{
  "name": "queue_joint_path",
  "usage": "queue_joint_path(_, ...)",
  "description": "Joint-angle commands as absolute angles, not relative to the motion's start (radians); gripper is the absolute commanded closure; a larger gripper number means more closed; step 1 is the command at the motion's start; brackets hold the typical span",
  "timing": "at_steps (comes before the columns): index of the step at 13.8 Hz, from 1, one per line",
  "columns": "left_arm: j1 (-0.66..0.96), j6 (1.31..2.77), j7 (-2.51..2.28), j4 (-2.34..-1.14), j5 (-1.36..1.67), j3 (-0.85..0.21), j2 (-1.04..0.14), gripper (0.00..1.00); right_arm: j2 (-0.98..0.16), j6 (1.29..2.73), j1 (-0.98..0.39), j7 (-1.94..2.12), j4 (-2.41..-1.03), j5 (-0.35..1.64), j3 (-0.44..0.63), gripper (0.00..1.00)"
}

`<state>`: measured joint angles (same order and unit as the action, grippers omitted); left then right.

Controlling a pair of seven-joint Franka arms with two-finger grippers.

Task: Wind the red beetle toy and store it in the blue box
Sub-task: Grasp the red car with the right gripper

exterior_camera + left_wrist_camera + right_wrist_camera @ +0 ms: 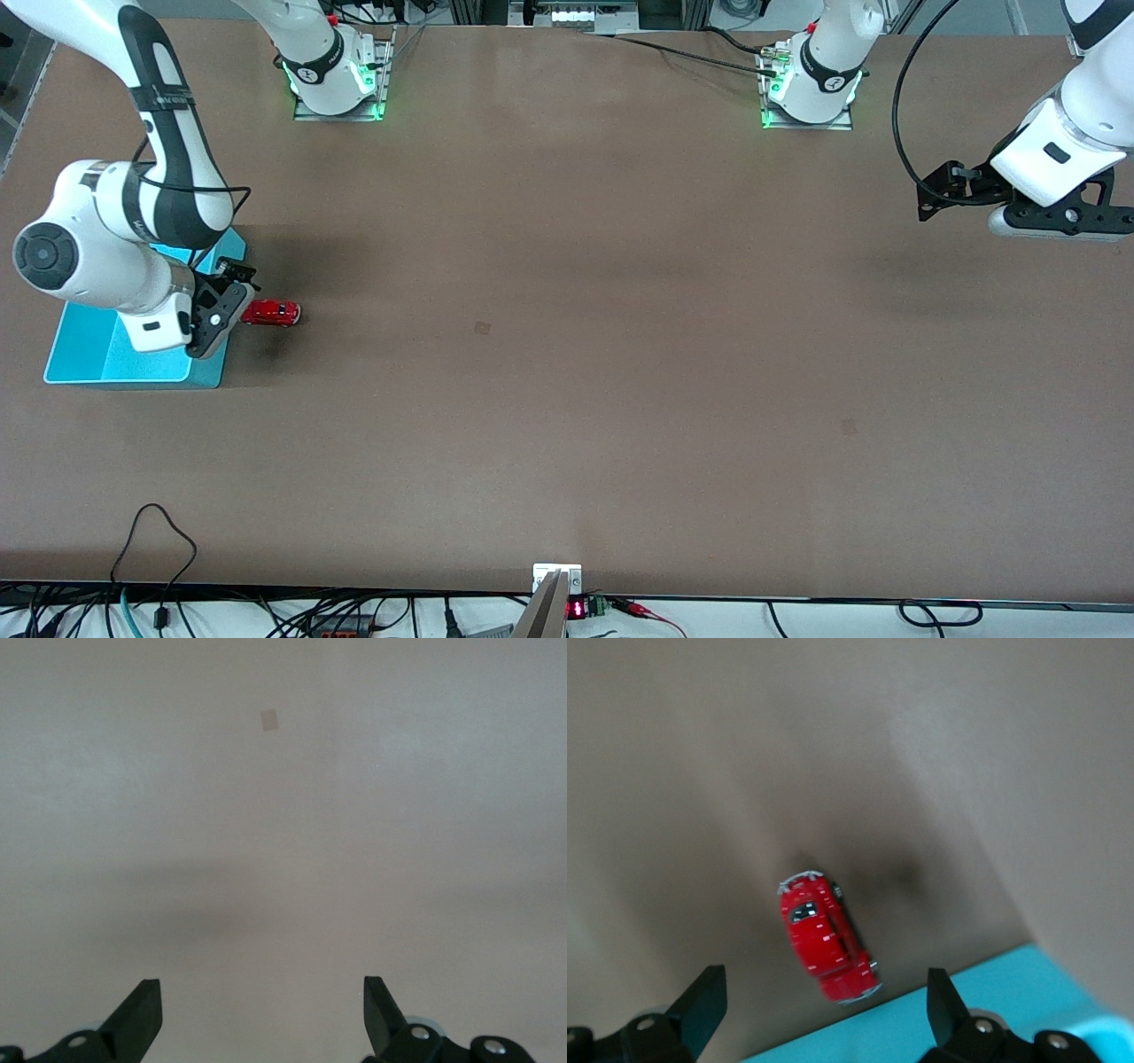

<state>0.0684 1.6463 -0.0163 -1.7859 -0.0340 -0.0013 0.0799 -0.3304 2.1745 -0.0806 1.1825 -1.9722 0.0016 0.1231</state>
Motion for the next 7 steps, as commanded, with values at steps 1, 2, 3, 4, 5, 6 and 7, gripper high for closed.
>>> queue_joint_path(1, 0.075, 1.621, -0.011, -1.72, -0.018, 0.005, 0.037, 0.0, -0.328, 2.284, -0.078, 1.377, -2.046, -0.038, 0.121, 0.0)
queue_joint_path(2, 0.074, 1.605, -0.017, -1.654, -0.011, 0.005, 0.0, 0.0, -0.33, 2.308, -0.078, 1.419, -2.075, -0.04, 0.12, 0.0)
queue_joint_path(3, 0.071, 1.576, -0.024, -1.62, -0.015, 0.005, -0.015, 0.0, -0.33, 2.337, -0.077, 1.443, -2.106, -0.04, 0.12, 0.0)
queue_joint_path(4, 0.068, 1.568, -0.028, -1.612, -0.011, 0.006, -0.02, 0.0, -0.331, 2.364, -0.075, 1.46, -2.132, -0.04, 0.12, 0.0)
queue_joint_path(5, 0.06, 1.565, -0.023, -1.614, -0.009, 0.006, -0.018, 0.0, -0.337, 2.376, -0.077, 1.469, -2.152, -0.04, 0.12, 0.0)
queue_joint_path(6, 0.06, 1.565, -0.014, -1.62, -0.008, 0.008, -0.017, 0.0, -0.336, 2.381, -0.077, 1.47, -2.175, -0.04, 0.12, 0.0)
queue_joint_path(7, 0.063, 1.562, -0.014, -1.615, -0.009, 0.005, -0.015, 0.0, -0.336, 2.394, -0.075, 1.47, -2.201, -0.038, 0.12, 0.0)
